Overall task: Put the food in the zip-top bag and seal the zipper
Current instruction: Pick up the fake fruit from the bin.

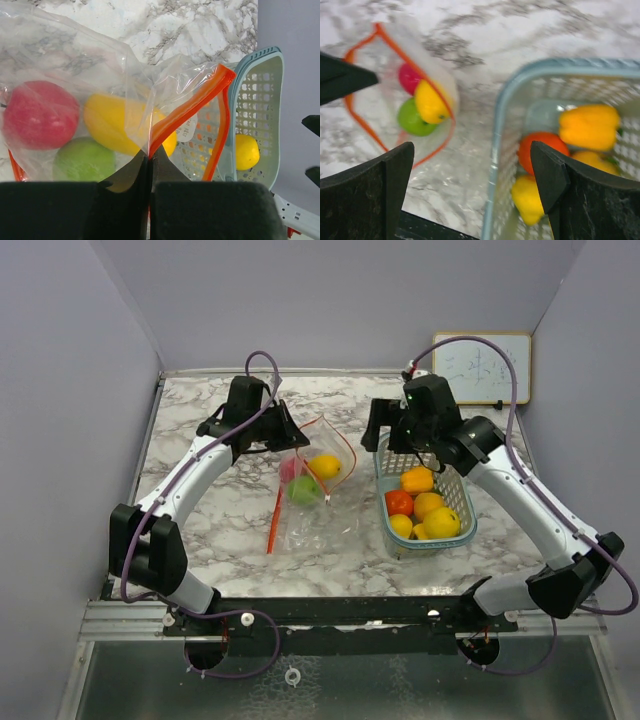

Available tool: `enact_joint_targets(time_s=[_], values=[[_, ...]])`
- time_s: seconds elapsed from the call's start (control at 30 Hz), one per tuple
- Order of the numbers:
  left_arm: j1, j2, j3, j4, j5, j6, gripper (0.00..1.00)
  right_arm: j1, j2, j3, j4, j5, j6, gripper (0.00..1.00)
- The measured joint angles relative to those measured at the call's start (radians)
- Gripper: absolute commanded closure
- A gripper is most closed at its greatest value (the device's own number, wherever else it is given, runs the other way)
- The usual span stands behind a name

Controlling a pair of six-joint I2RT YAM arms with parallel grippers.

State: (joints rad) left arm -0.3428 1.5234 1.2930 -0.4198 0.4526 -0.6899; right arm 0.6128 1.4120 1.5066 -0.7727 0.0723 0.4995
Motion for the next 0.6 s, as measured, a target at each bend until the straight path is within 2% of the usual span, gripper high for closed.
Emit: enact_joint_targets(time_s=[0.1,0.3,0.47,0.6], values=[[0.000,-0.001,-0.002,0.001,0.003,0.000,1.00,-0.019,-0.037,-0.009,-0.152,0.140,0.068,0.00],[0.000,-0.002,-0.012,0.005,0.016,0.001,1.00,-0.053,-0.045,-0.141,-0.287,0.257,0.158,0.00],[0.000,-0.002,-0.012,0.008,0.029,0.006,1.00,-0.074,0.002,-0.223,-0.291,0.284,0.180,0.00],[0.000,-0.002,-0.012,0.008,0.031,0.010,1.00,-0.115,0.055,-0.257,-0.228,0.295,0.172,0.00]])
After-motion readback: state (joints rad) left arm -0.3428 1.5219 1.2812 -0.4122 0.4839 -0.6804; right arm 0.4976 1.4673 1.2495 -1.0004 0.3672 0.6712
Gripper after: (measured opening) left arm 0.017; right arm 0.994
